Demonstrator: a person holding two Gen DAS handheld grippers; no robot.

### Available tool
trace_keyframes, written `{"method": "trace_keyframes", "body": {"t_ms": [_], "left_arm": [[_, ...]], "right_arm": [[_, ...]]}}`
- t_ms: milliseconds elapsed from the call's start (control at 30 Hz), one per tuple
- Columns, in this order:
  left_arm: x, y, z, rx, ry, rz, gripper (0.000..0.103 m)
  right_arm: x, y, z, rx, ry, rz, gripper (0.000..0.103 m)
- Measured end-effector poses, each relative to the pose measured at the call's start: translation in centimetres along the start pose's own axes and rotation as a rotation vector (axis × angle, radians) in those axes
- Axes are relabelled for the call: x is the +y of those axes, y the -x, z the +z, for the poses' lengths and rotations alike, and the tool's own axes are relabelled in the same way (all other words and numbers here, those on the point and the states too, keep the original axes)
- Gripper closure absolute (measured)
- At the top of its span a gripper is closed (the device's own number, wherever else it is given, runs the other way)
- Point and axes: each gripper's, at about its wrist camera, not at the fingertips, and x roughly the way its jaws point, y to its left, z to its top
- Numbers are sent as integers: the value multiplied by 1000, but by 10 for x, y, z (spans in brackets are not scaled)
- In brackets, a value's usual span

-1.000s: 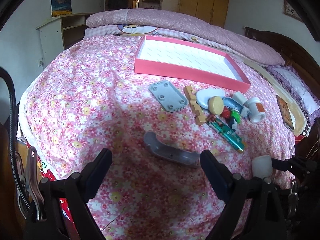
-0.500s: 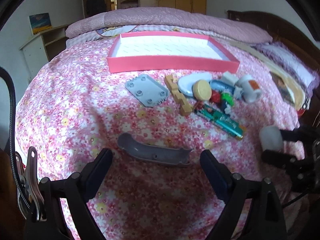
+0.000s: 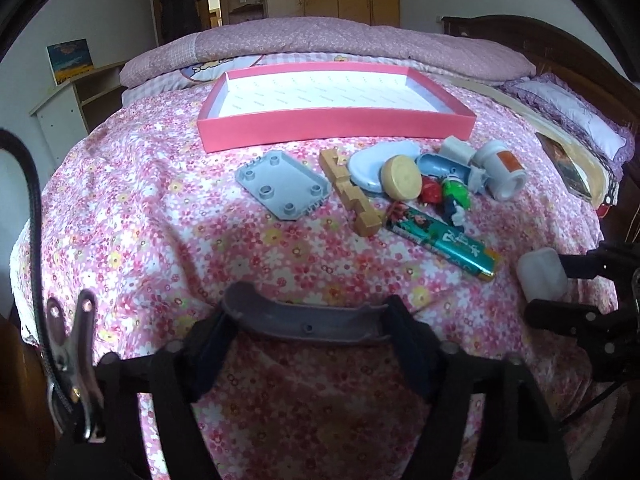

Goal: Organize rigid objects
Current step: 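Lift the grey handle with the left gripper while the right gripper lifts the white earbud case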

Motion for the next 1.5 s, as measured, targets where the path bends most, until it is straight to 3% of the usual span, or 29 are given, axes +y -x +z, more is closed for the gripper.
{"method": "trace_keyframes", "body": {"t_ms": [433, 1500], "left_arm": [[6, 15, 5, -19, 65, -52, 28], [11, 32, 14, -51, 118, -78, 28]], "right_arm": [[-1, 3, 0, -11, -14, 11, 41], [-4, 13, 2, -47, -42, 18, 41]]}}
